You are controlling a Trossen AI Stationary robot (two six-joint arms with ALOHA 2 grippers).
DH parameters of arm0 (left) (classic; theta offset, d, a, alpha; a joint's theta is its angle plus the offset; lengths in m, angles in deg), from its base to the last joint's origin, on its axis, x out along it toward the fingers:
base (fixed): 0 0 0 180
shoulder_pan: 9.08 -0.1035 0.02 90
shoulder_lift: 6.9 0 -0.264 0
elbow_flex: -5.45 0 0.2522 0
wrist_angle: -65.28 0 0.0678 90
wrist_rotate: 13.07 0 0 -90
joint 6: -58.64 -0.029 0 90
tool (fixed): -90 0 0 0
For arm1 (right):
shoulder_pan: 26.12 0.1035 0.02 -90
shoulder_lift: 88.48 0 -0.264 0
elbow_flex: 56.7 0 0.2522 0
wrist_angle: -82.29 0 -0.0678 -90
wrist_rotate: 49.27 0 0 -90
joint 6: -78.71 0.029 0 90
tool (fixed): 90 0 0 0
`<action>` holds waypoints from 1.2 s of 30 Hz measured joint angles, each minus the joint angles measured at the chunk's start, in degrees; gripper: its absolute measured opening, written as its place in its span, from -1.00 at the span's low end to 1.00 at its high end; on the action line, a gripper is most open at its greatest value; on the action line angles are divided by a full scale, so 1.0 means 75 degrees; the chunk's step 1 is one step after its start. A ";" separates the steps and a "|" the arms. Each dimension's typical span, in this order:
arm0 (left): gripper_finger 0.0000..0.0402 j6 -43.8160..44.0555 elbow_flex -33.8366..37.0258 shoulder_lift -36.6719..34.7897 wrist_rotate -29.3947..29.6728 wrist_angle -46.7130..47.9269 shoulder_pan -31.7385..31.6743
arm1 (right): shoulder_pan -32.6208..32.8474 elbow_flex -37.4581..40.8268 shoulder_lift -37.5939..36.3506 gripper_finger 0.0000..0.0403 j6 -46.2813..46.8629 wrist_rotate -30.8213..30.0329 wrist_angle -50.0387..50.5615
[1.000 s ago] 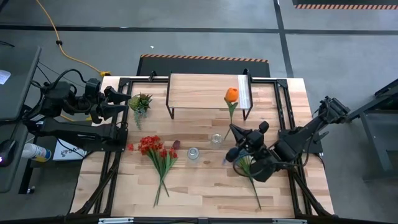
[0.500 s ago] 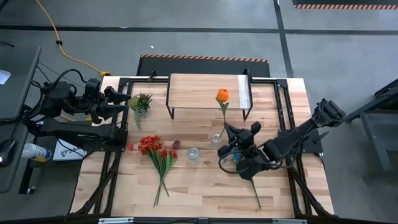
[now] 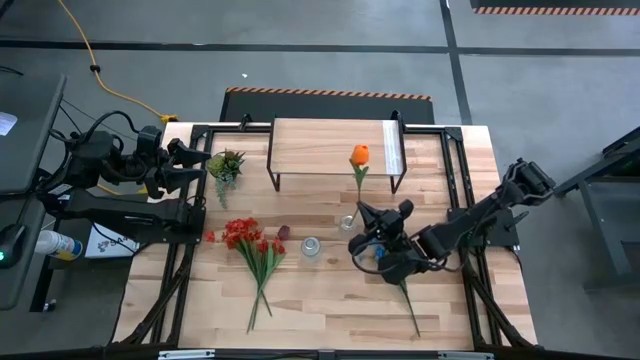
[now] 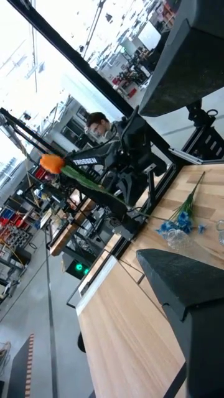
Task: Pick and place flowers into a vace then onto a shelf
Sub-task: Put the orange flower into the top transparent vase
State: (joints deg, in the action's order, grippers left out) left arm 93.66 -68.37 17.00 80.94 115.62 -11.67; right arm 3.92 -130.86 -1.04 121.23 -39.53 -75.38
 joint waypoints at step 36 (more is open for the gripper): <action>0.99 -0.0001 0.0003 0.0000 0.0020 0.0000 0.0000 | -0.0513 0.0029 0.0358 -1.00 0.0017 0.0961 0.0532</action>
State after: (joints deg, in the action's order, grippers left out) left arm 93.65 -68.34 17.00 81.09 115.62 -11.67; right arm 0.07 -130.64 1.65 121.36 -32.33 -71.40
